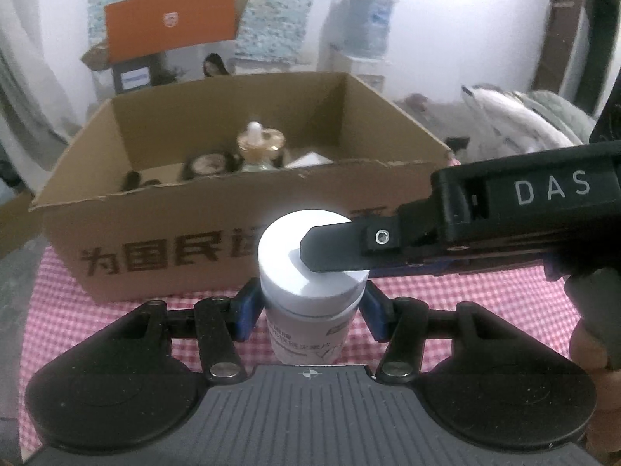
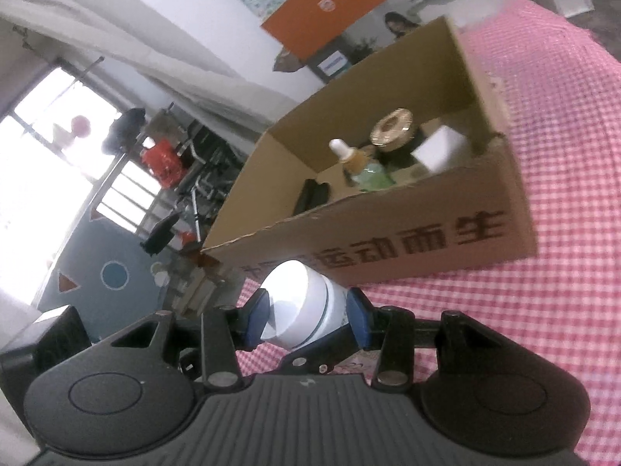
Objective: Organize rigid objects
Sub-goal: 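Lift the white supplement bottle off the table with the right tool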
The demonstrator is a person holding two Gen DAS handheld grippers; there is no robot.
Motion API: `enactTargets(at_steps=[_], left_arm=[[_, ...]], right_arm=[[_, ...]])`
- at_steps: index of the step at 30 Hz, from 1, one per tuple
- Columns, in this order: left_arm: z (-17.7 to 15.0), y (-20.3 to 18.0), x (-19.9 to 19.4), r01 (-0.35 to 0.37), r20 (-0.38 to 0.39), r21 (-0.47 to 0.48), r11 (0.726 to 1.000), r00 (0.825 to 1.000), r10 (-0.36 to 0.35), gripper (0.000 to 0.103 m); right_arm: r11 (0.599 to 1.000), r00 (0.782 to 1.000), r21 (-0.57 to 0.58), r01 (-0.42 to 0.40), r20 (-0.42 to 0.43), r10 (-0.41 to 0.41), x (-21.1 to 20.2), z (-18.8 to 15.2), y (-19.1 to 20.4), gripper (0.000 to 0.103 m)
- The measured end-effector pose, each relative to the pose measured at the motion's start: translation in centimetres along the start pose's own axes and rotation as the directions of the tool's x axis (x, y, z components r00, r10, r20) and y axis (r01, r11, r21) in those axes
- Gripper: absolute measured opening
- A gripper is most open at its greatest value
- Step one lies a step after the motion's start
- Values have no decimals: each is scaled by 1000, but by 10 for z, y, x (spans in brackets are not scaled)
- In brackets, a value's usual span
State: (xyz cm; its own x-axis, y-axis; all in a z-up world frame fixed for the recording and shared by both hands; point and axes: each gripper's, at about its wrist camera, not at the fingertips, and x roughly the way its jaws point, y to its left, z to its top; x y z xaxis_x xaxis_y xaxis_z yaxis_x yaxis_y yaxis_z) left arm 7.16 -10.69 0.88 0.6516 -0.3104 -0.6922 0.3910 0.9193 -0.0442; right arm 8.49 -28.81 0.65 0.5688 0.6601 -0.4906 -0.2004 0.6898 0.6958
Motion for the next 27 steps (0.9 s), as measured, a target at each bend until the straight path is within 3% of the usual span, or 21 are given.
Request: enactTargets(at_steps=[14,27], left_arm=[[7,-13,5,-31,-24,32,999,999,31,53],[7,-20,-11,-52,10,41,998,999,52,53]], right_arm=[[1000,1000,15,-3,8,3,0,-3,-4,49],[1000,1000,-16,-11,29,11,-6,-2,3,49]])
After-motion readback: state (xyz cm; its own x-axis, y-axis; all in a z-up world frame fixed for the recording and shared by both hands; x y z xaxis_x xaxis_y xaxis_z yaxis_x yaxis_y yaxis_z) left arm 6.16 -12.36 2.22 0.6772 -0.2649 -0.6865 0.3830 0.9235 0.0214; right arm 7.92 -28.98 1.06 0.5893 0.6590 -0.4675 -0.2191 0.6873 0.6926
